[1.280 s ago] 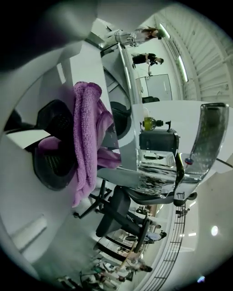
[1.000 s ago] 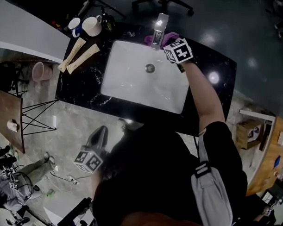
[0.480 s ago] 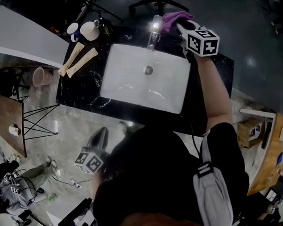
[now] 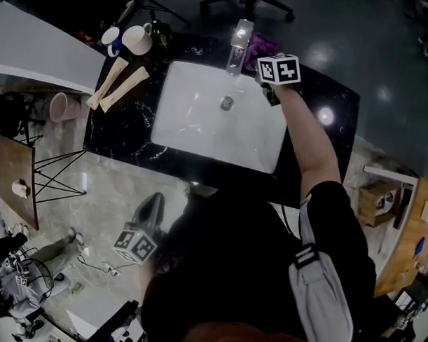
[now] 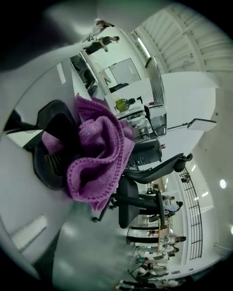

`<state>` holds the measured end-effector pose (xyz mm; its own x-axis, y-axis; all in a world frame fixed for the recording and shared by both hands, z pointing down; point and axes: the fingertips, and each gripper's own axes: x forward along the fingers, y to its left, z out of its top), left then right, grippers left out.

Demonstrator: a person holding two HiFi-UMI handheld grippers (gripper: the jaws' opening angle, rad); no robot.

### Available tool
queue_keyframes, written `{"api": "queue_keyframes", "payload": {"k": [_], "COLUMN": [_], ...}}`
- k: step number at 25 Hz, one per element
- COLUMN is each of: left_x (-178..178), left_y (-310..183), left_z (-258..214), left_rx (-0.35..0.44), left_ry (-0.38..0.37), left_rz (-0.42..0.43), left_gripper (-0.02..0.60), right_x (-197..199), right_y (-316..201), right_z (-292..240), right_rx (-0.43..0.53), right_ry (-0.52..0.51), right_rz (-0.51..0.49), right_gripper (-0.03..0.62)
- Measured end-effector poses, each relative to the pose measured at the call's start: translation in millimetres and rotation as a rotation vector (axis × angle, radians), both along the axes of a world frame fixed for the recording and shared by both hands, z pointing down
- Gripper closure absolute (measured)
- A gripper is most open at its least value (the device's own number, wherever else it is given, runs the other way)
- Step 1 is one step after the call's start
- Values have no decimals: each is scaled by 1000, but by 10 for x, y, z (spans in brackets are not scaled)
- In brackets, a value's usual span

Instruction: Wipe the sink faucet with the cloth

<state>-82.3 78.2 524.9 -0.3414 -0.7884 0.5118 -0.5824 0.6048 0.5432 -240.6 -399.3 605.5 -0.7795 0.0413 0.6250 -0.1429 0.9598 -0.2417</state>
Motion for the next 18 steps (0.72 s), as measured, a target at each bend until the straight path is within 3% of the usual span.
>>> {"api": "queue_keyframes", "payload": {"k": [5, 13, 18], "left_x": [17, 68, 121], "left_y": [3, -38, 3], "left_z": [4, -25, 5], "left_rx": [0, -7, -17], "left_ry": [4, -4, 15], "left_rz": [-8, -6, -35], "left_gripper": [589, 589, 589], "right_x": [31, -177, -418], "right_y": [-39, -375, -394], "right_z": [-86, -1214, -1298], "right_rx": [-40, -109, -108], "right_ry": [-32, -329, -299], "right_rz": [-2, -22, -169], "right_gripper": [530, 530, 530]}}
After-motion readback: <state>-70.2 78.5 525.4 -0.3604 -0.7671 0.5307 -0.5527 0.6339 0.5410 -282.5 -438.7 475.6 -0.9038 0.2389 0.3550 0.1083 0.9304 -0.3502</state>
